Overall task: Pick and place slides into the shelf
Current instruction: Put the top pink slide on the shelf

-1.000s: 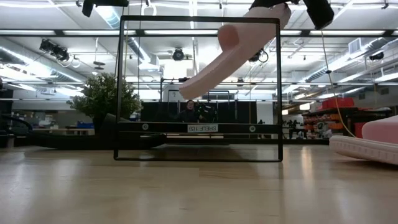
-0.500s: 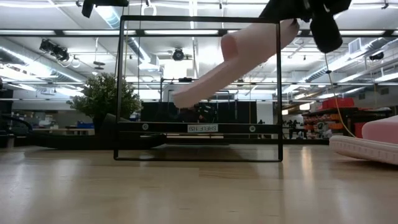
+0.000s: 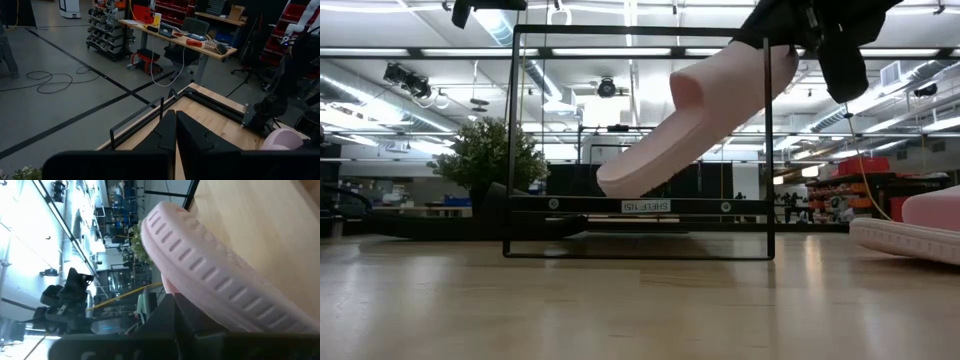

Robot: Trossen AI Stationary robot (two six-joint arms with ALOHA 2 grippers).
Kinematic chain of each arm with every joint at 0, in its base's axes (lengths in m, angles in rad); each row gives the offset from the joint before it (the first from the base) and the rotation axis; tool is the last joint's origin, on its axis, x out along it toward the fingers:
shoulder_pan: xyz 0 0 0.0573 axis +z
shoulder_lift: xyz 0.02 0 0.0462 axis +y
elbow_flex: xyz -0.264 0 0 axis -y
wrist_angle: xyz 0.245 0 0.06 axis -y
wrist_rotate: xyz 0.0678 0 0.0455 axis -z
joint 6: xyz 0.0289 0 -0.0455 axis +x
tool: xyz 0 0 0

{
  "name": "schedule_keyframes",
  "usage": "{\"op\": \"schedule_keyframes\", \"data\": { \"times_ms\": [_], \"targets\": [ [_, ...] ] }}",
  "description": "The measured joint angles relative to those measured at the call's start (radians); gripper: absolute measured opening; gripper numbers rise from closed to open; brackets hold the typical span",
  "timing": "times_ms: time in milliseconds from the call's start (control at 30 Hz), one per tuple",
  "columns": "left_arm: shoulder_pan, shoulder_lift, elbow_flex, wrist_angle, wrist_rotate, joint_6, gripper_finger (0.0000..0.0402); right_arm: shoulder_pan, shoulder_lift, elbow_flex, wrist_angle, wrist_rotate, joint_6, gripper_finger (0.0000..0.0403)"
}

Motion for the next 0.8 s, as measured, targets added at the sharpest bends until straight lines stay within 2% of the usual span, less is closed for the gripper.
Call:
{"op": "schedule_keyframes", "data": {
  "times_ms": [300, 800],
  "targets": [
    [0.0, 0.006, 0.0, -0.003, 0.0, 0.009, 0.0024, 0.0, 0.0, 0.0, 0.131, -0.023, -0.08, 0.0],
    [0.001, 0.018, 0.0, -0.001, 0.0, 0.01, 0.0015, -0.04, 0.0, 0.0, 0.135, -0.08, -0.083, 0.0]
  ]
}}
